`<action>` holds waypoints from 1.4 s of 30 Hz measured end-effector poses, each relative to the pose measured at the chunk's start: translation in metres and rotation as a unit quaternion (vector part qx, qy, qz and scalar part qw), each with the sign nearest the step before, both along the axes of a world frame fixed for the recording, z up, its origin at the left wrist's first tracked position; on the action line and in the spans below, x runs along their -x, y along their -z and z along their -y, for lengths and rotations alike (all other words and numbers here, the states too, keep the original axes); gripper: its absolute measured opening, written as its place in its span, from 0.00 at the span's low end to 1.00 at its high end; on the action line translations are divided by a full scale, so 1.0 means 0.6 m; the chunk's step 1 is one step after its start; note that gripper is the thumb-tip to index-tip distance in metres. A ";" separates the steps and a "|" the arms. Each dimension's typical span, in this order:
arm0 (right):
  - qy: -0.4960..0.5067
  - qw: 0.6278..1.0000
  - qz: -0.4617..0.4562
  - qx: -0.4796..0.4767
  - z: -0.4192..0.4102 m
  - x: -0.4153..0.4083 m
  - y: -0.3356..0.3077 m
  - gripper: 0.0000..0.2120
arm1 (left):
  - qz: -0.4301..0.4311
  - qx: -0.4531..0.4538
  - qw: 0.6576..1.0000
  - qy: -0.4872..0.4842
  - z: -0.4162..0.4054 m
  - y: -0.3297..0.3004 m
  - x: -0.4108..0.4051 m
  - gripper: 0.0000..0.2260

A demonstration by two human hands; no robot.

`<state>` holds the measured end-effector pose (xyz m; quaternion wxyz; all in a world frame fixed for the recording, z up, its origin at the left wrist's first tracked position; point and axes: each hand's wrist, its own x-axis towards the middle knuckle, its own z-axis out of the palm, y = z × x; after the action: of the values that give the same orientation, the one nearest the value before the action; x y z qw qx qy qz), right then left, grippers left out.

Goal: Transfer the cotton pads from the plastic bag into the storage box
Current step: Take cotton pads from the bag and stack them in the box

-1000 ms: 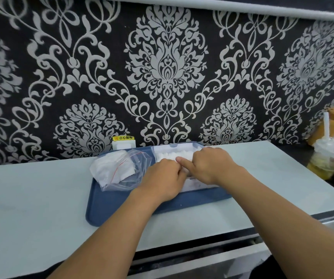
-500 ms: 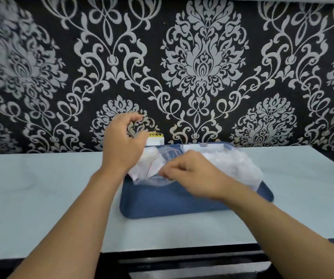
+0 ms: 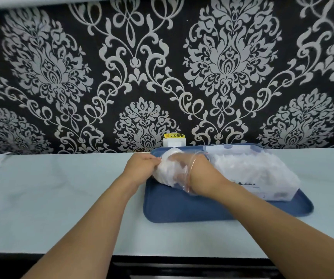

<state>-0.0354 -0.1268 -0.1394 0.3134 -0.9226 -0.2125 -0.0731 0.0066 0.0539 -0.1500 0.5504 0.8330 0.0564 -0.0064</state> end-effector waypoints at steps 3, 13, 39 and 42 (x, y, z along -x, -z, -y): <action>0.014 0.999 0.041 0.005 0.000 0.002 -0.003 0.15 | -0.015 0.043 0.999 -0.019 -0.007 0.000 -0.006 0.08; -0.017 0.999 0.024 0.046 -0.001 0.017 -0.004 0.16 | 0.076 -0.102 0.991 -0.039 0.009 -0.003 0.002 0.09; 0.051 0.977 -0.072 -0.192 0.105 0.068 -0.090 0.05 | 0.102 -0.170 0.979 -0.054 0.014 -0.005 0.000 0.07; 0.115 0.876 -0.130 -0.449 0.154 0.074 -0.103 0.10 | 0.162 -0.131 0.973 -0.097 0.039 -0.034 0.016 0.07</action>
<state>-0.0800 -0.2193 -0.0778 0.7085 -0.7016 -0.0065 -0.0755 -0.0030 0.0305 -0.1295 0.4363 0.8784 0.0475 0.1893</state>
